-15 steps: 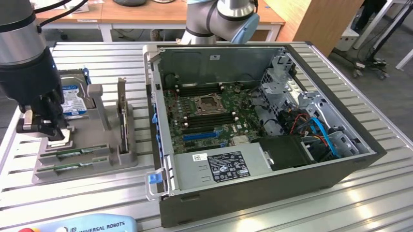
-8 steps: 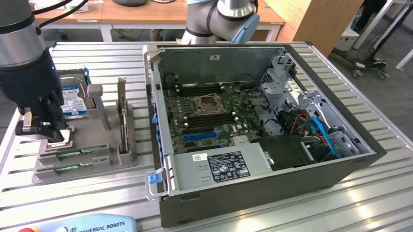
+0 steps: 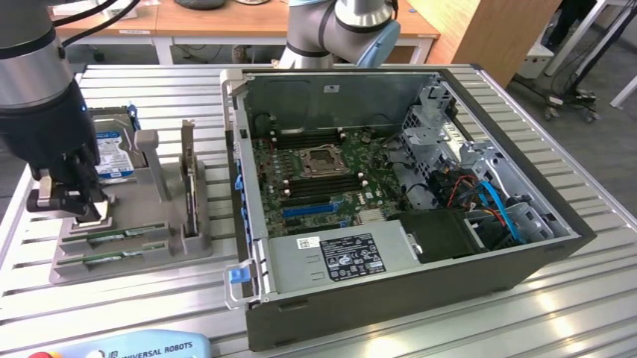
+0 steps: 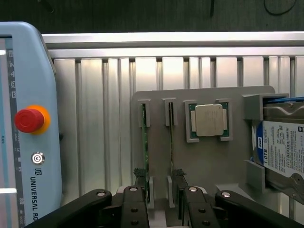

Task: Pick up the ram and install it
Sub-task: 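Pick up the ram and move it above insertion slot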

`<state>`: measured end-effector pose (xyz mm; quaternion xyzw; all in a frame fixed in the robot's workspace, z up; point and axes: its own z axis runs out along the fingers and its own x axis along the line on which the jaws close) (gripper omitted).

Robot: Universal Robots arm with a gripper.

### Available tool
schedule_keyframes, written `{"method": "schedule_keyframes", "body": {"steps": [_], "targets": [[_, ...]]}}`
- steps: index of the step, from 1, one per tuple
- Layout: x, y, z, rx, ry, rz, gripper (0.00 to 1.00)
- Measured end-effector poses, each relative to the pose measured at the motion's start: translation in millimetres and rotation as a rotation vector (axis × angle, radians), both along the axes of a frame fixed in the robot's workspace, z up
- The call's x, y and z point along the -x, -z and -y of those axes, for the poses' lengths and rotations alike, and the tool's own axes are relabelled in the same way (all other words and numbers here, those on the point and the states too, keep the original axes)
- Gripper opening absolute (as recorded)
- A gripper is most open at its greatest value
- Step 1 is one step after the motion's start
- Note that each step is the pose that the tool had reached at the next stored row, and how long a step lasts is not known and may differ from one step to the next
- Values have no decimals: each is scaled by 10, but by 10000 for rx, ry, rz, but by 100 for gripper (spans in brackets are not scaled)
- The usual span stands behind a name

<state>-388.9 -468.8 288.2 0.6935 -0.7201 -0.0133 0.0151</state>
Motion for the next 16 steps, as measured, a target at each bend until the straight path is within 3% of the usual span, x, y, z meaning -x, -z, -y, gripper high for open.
{"method": "schedule_keyframes", "body": {"steps": [16], "targets": [[0,216,0,0,1,29,36]]}}
